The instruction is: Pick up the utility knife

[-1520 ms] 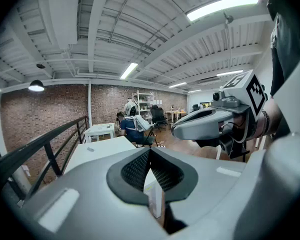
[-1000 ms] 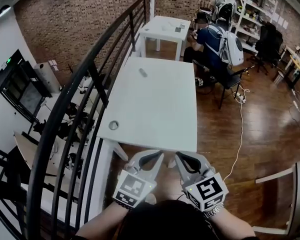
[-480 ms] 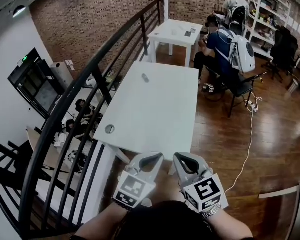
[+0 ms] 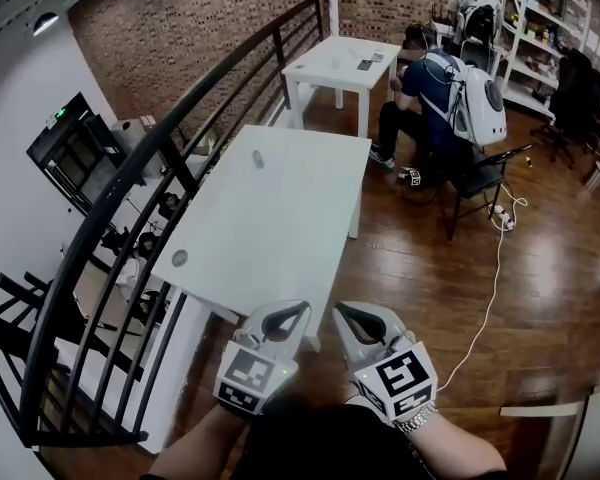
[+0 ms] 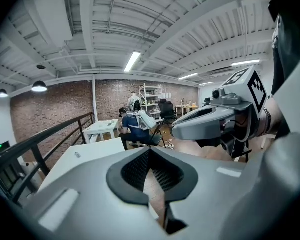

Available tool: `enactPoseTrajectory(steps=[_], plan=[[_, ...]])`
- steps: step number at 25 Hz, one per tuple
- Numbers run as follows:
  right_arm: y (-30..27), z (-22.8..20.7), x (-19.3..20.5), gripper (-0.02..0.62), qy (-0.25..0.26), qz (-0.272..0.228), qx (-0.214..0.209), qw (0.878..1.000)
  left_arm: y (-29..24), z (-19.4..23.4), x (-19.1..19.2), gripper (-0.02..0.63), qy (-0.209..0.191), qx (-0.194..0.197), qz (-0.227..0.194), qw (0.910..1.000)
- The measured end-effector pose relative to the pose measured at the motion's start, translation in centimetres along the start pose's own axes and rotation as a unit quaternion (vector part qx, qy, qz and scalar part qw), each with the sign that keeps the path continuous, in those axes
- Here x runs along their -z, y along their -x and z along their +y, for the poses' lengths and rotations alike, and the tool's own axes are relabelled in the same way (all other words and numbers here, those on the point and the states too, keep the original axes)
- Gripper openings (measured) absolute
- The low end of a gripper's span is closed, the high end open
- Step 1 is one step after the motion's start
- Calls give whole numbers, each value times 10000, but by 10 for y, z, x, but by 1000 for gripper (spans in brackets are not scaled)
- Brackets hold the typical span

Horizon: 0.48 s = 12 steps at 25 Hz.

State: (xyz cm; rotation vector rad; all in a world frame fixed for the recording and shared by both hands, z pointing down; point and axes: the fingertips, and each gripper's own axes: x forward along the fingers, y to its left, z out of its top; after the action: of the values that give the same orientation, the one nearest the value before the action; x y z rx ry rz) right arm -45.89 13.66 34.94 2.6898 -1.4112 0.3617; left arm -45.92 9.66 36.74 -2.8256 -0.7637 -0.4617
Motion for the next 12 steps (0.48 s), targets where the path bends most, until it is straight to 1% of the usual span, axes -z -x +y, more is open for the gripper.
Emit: enactPoseTrajectory(steps=[3,6,12], plan=[[10,-25,1,-8,-20,-29,-66,10000,-24,-14,-7,17,10,-22,61,10000],[8,-45,5,-8,-47,6,-168,9998,-45,-16,-11,15,38,-73,97,9999],[-22,-84,6,-8,68,94,-408,9991,-94,10,-15,15,196,-224,52,9995]])
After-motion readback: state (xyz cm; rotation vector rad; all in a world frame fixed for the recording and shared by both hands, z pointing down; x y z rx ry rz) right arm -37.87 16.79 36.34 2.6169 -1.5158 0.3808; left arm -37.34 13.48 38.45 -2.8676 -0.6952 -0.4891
